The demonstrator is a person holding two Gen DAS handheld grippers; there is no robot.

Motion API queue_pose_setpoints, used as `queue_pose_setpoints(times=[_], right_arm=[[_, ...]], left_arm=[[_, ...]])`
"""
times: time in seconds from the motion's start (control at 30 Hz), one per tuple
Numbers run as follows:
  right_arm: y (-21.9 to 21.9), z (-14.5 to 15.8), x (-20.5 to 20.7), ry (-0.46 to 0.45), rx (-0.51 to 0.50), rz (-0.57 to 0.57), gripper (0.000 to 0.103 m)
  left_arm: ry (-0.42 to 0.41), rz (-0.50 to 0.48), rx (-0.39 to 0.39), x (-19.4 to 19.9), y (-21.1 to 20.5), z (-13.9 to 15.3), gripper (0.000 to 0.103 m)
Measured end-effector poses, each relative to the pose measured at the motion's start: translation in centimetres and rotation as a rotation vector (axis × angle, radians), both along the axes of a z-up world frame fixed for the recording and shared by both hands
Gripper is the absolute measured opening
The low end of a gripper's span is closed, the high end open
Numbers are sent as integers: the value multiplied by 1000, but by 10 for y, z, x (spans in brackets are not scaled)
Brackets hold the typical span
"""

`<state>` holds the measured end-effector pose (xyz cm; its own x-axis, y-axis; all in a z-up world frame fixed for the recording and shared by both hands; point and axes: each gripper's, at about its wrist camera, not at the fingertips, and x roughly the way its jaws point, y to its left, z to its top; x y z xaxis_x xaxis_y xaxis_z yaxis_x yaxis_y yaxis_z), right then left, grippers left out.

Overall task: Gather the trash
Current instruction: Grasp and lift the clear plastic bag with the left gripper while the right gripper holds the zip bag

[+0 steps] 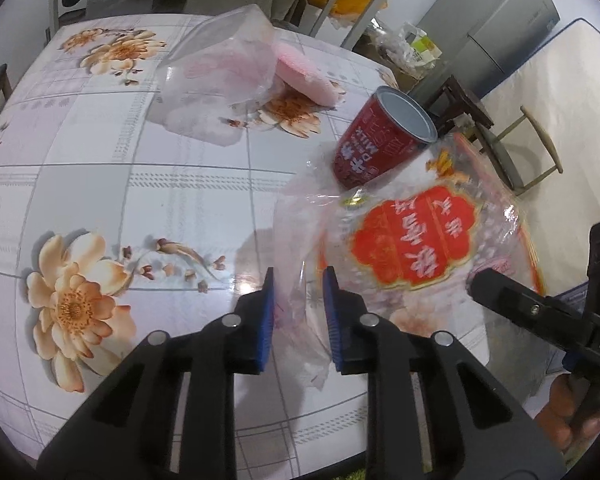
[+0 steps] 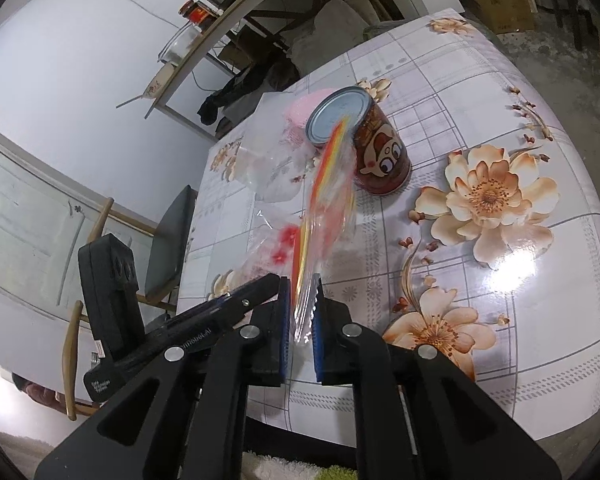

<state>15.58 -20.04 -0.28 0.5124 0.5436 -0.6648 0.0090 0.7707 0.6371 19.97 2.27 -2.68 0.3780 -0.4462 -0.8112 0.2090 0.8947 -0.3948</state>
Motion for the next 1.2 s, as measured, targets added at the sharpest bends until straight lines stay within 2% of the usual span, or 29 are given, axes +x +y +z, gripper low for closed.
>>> queue_pose_setpoints(times=[0.07, 0.43, 0.73, 1.2], right_arm=[[4, 0, 1, -6, -9, 2, 17], [9, -8, 7, -14, -80, -36, 18], [7, -7, 6, -16, -104, -54, 6], [0, 4, -6, -46, -116, -65, 5]], left_arm=[[-3, -11, 11, -1, -4, -1, 13], [-34, -13, 45, -3, -8, 0, 11], [-104, -23, 109, -10, -13, 9, 7], [-208, -37, 182, -28, -24, 30, 7]])
